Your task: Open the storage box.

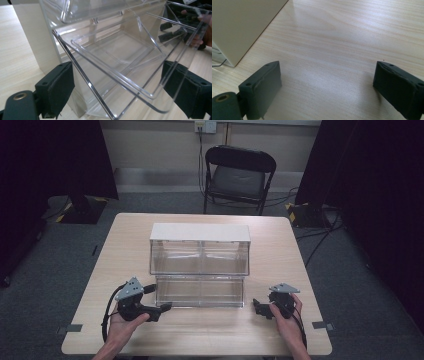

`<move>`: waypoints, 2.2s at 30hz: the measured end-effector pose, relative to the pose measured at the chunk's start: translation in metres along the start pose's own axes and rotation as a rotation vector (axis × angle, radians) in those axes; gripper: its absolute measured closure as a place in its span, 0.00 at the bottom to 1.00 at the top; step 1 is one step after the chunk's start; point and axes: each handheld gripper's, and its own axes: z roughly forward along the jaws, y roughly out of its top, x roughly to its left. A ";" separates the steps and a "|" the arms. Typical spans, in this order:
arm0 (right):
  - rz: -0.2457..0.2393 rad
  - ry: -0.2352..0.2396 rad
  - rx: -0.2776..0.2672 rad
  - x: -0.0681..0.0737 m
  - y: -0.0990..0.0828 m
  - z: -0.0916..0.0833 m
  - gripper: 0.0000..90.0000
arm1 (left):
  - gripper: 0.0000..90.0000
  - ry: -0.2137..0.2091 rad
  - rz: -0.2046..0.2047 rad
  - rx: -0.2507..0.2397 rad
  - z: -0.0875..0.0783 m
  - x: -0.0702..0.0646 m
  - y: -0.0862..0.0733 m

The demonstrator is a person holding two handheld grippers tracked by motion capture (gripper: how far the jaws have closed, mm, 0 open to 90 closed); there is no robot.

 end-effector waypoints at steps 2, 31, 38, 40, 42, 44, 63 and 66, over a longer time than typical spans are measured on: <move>0.000 0.000 0.000 0.000 0.000 0.000 0.08 | 0.13 0.000 -0.010 -0.008 0.000 0.001 0.000; 0.003 -0.002 0.001 0.000 0.000 0.000 0.08 | 0.13 0.028 -0.030 -0.019 0.001 0.001 0.014; 0.003 -0.002 0.001 0.000 0.000 0.000 0.08 | 0.12 0.030 -0.014 -0.010 0.002 0.002 0.015; 0.003 -0.002 0.001 0.000 0.000 0.000 0.08 | 0.12 0.035 -0.008 0.000 0.002 0.001 0.016; 0.003 -0.002 0.001 0.000 0.000 0.000 0.08 | 0.12 0.036 0.003 0.000 0.002 0.001 0.017; 0.003 -0.002 0.002 0.000 0.000 0.000 0.08 | 0.12 0.034 0.009 0.000 0.001 0.002 0.018; 0.006 -0.004 0.002 0.001 0.000 0.000 0.07 | 0.16 0.035 -0.045 -0.014 -0.002 0.001 0.019; 0.006 -0.003 0.002 0.001 0.000 0.000 0.07 | 0.17 0.046 -0.036 -0.011 -0.003 0.000 0.019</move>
